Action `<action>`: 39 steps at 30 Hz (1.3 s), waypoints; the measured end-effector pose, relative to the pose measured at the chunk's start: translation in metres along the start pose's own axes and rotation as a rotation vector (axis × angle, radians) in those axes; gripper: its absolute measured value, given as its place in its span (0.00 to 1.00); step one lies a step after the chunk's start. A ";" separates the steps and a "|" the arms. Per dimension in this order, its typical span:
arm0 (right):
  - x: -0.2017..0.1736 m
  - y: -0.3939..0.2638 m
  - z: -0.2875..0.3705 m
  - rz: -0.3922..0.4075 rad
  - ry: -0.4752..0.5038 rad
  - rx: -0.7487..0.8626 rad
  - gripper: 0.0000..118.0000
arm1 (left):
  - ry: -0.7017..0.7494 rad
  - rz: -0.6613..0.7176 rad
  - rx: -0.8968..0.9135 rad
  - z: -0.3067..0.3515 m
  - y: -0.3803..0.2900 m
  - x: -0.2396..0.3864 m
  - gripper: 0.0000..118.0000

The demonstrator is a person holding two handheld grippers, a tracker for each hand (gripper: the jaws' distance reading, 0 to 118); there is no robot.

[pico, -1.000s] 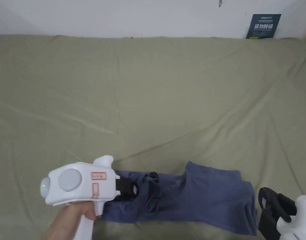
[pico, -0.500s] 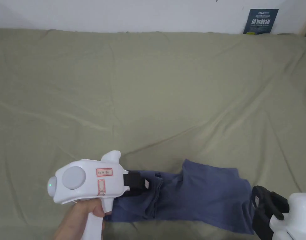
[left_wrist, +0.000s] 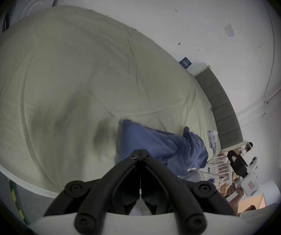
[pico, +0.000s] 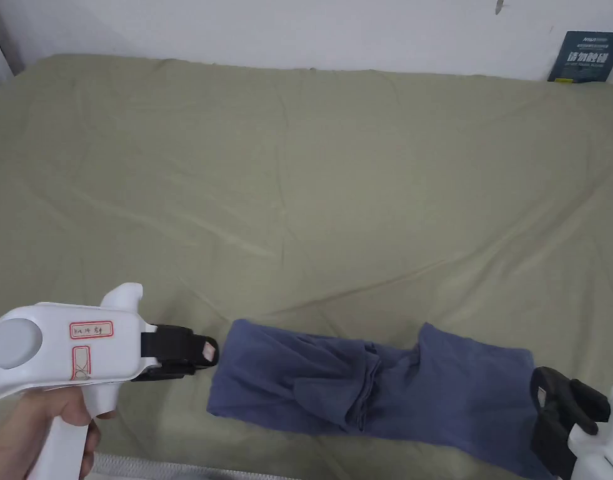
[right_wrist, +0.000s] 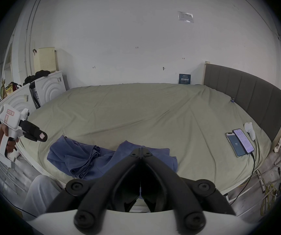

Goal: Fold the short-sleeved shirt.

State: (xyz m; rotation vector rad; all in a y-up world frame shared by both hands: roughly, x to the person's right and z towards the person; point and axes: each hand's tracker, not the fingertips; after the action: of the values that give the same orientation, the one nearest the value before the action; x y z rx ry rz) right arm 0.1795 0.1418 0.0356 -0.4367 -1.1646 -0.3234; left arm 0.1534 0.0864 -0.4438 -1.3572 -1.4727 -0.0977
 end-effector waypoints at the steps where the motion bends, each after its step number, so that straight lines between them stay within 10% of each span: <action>1: -0.001 0.000 0.000 0.003 0.001 -0.004 0.00 | -0.027 0.009 -0.021 -0.006 0.001 -0.003 0.37; 3: -0.003 -0.001 -0.001 0.009 0.002 -0.010 0.00 | -0.058 0.019 -0.058 -0.022 -0.001 -0.007 1.00; 7: -0.002 -0.001 -0.002 0.014 0.001 -0.017 0.00 | -0.067 0.033 -0.067 -0.052 0.013 -0.014 0.97; 14: 0.001 0.002 -0.006 0.022 -0.016 -0.012 0.00 | -0.276 0.056 -0.122 -0.093 0.012 -0.017 0.85; 15: 0.001 0.002 -0.006 0.021 -0.018 -0.015 0.00 | -0.279 0.060 -0.126 -0.097 0.010 -0.016 0.74; 17: 0.000 0.002 -0.007 0.018 -0.019 -0.017 0.00 | -0.219 0.066 -0.130 -0.097 0.009 -0.021 0.09; 26: 0.004 0.004 0.001 0.011 -0.018 -0.002 0.00 | -0.177 0.069 -0.048 -0.057 0.005 -0.016 0.09; 39: 0.007 0.006 0.004 -0.006 0.007 0.039 0.00 | 0.240 0.038 0.091 0.049 0.017 0.002 0.09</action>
State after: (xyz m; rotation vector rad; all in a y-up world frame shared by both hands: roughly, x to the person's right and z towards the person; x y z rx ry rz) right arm 0.1820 0.1487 0.0425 -0.3981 -1.1636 -0.3066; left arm 0.1362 0.1266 -0.4721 -1.2530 -1.2359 -0.1611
